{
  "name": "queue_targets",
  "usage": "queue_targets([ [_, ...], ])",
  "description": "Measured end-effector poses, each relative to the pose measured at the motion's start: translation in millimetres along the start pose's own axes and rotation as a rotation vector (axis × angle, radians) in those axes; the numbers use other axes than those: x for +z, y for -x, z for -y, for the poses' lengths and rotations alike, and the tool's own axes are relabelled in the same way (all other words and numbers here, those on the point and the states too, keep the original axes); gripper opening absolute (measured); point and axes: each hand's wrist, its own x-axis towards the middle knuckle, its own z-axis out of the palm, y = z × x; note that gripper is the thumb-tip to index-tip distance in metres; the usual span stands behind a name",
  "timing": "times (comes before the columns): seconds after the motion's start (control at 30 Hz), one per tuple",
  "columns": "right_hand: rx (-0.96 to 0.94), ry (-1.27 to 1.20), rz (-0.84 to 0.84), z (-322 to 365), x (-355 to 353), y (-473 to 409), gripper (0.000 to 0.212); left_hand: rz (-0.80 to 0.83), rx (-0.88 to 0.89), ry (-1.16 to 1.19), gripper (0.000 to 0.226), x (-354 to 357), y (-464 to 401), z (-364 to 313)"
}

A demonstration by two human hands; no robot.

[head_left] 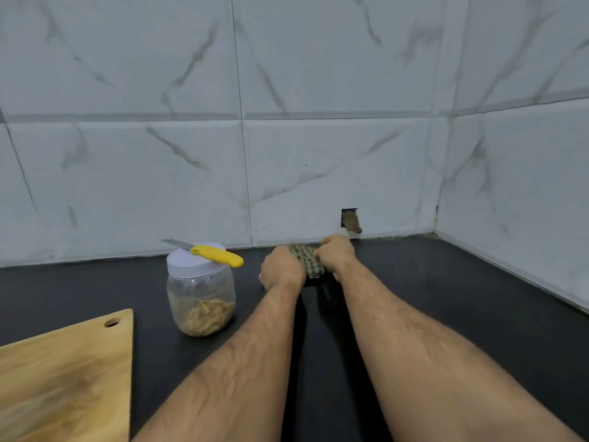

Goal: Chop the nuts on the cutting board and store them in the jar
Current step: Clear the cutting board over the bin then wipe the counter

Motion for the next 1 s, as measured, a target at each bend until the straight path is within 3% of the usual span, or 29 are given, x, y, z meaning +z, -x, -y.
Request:
queue_targets([
  [0.2, -0.066, 0.125, -0.026, 0, -21, 44, 0.035, -0.012, 0.206, -0.13, 0.026, -21, 48, 7],
  [0.37, -0.096, 0.098, 0.066, 18, -42, 122, 0.013, 0.009, 0.339, -0.093, 0.03, -74, 127, 18],
  [0.43, -0.099, 0.043, 0.118, 28, -42, 162, 0.018, -0.001, 0.346, -0.088, 0.035, -98, 156, 27],
  [0.67, -0.138, -0.098, 0.232, 65, -7, 281, 0.019, -0.048, 0.33, -0.066, 0.027, -183, 230, 74],
  [0.8, -0.222, -0.026, 0.28, 79, 27, 317, 0.01, -0.092, 0.272, -0.14, 0.033, -233, 251, 112],
  [1.0, -0.37, 0.28, 0.301, 112, 71, 348, 0.04, -0.228, -0.011, -0.259, 0.043, -322, 246, 199],
])
